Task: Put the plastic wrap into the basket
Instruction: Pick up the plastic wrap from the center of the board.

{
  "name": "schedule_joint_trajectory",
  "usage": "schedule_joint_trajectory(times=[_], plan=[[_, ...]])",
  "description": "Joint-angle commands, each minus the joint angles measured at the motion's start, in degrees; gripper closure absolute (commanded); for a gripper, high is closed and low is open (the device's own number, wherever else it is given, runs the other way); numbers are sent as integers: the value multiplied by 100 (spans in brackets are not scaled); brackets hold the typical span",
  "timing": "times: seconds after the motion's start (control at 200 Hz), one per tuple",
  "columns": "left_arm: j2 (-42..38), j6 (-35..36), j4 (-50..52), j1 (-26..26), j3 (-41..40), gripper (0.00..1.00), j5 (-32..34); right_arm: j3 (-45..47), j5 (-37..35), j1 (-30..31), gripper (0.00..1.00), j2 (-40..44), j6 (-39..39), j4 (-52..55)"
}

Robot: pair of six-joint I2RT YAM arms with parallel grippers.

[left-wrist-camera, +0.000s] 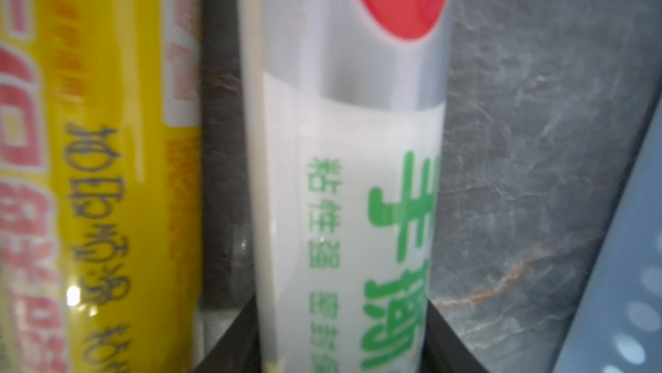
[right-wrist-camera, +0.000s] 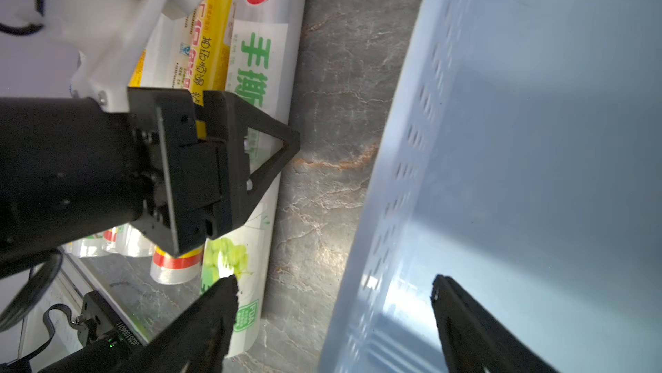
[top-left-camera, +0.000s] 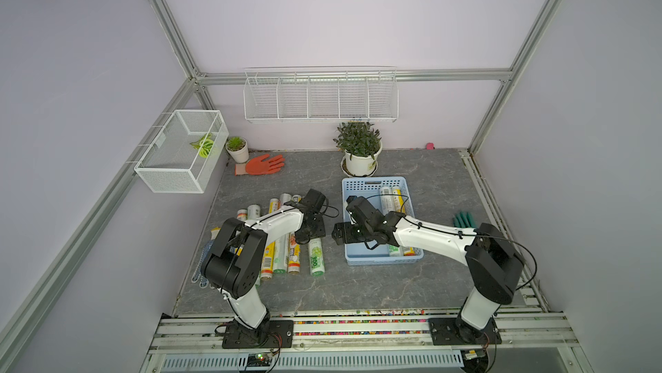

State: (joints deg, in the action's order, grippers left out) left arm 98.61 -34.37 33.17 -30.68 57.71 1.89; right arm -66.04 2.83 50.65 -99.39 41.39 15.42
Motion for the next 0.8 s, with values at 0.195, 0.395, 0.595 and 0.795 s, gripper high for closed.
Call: schedule_joint_trajectory(times=[0.195, 0.395, 0.595, 0.795], plan=[[-550, -187, 816, -272, 497, 75, 242, 511, -307, -110, 10, 830, 160, 2], [-1764, -277, 128, -290, 465, 80, 54, 1222, -536, -408, 9, 1864, 375, -215], [-2546, -658, -1690, -363, 162, 85, -968, 1740, -504, -1039, 7, 2902, 194, -89], [-2107, -980, -2529, -586, 493, 85, -1577, 2045, 437, -2155, 7, 3346, -4, 106]])
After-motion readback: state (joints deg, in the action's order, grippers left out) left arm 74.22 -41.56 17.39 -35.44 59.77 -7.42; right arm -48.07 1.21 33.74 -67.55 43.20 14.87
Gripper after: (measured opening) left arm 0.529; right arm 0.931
